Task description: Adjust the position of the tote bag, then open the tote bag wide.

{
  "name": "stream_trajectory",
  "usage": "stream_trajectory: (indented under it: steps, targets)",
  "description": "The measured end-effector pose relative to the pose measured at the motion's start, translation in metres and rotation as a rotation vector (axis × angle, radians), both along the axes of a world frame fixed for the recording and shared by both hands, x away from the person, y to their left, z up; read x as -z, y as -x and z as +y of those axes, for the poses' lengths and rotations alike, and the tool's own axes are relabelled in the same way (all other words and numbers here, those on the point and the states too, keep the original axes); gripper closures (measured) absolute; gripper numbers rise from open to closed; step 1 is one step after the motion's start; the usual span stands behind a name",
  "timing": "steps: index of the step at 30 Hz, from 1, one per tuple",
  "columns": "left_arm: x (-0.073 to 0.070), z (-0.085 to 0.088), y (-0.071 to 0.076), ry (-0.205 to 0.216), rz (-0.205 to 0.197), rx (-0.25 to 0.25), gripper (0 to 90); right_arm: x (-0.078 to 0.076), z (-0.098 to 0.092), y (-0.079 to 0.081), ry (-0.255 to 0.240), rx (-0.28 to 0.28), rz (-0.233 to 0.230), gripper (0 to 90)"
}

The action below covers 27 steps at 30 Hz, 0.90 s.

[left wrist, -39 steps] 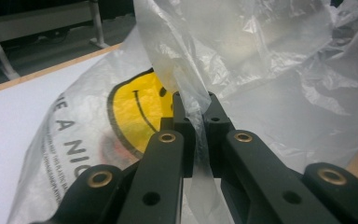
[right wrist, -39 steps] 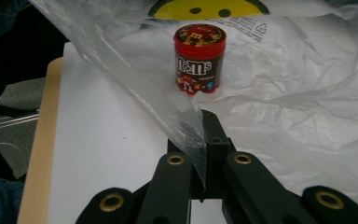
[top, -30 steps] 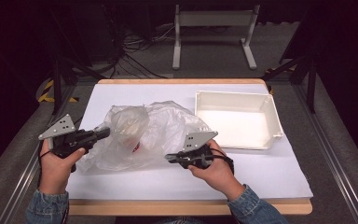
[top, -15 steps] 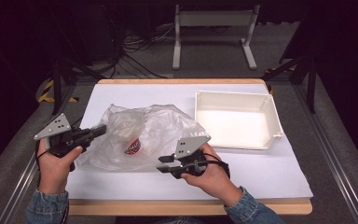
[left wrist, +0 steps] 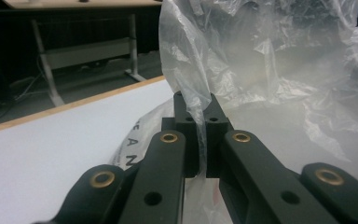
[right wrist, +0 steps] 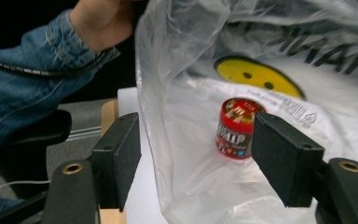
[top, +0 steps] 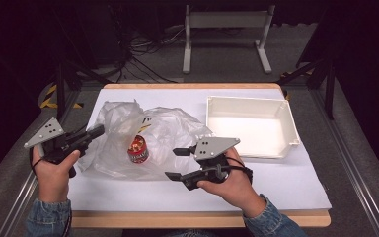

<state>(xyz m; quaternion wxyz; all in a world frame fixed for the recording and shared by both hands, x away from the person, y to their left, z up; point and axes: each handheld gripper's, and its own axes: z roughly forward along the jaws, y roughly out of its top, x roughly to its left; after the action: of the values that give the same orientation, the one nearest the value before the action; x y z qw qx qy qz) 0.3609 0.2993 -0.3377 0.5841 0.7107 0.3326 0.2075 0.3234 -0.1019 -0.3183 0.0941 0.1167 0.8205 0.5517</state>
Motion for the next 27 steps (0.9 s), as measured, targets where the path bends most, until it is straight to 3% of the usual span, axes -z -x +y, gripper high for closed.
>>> stream_trajectory:
  steps: [12, 17, 22, 27]
  targets:
    - [0.019, 0.025, -0.016, 0.055, 0.057, -0.106, 89.1, -0.024, -0.027, 0.003, -0.083, 0.032, -0.087, 28.1]
    - [0.023, 0.031, -0.017, 0.077, 0.066, -0.125, 89.1, -0.027, -0.043, 0.001, -0.096, 0.072, -0.099, 24.6]
    - [0.023, 0.032, -0.018, 0.082, 0.066, -0.129, 89.1, -0.019, -0.052, -0.013, -0.083, 0.140, -0.090, 18.2]
    - [0.023, 0.033, -0.017, 0.079, 0.064, -0.134, 89.0, 0.014, -0.046, -0.049, 0.024, 0.185, -0.053, 10.5]
